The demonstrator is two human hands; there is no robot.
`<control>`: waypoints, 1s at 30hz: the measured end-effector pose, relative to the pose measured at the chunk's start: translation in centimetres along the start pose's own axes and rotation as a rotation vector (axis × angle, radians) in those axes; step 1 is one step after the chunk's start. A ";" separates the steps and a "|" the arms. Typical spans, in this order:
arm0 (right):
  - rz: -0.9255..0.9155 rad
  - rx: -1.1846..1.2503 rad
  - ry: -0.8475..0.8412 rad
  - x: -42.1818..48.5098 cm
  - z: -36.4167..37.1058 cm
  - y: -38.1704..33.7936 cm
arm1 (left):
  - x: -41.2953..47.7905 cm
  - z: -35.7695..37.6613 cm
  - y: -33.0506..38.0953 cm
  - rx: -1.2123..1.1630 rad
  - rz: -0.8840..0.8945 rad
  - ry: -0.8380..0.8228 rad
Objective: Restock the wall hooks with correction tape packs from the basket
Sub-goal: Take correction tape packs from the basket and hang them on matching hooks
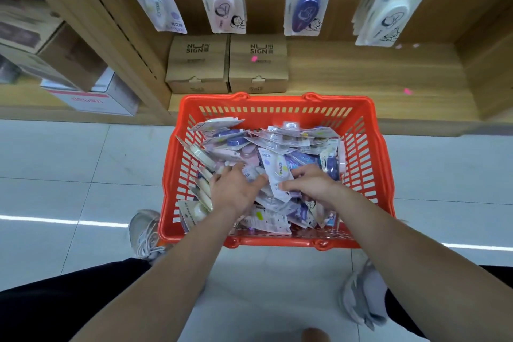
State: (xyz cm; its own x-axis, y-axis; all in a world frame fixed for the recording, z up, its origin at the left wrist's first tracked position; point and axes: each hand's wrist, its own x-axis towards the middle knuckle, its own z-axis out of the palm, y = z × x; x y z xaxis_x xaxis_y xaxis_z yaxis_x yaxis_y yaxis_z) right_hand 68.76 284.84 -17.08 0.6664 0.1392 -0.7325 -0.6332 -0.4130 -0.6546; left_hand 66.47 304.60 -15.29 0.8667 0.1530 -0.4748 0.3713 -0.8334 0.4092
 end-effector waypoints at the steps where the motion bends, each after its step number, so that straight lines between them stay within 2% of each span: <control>1: 0.009 0.005 -0.010 -0.2 0.1 0.1 | -0.2 0.0 0.1 -0.057 0.006 0.007; 6: 0.064 0.144 -0.116 -1.6 0.2 1.2 | -1.4 0.2 0.9 -0.330 0.062 0.044; 9: 0.029 0.203 -0.121 -2.4 0.4 1.6 | -2.0 1.2 1.1 -0.453 0.078 0.057; 14: -0.065 0.175 -0.076 -3.1 0.8 1.8 | -2.8 2.0 1.0 -0.621 -0.055 0.030; 18: -0.078 0.161 -0.102 -3.5 0.7 2.0 | -3.2 1.7 1.4 -0.767 -0.185 -0.028; 22: -0.106 0.120 -0.131 -3.5 1.2 1.9 | -3.3 1.6 1.4 -0.994 -0.216 -0.058; 27: -0.137 0.153 -0.118 -3.8 1.3 1.0 | -2.8 0.7 1.1 -1.036 -0.178 0.064; 30: -0.130 0.174 -0.115 -4.2 0.9 0.5 | -2.6 0.1 0.9 -1.057 -0.200 0.032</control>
State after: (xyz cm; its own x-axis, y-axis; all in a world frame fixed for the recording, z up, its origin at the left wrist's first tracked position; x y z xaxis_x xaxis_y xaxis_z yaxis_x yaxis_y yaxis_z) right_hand 65.25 284.83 -14.51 0.7043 0.2865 -0.6496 -0.6095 -0.2251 -0.7601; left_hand 64.53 303.45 -13.77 0.7612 0.2620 -0.5933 0.5936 0.0872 0.8001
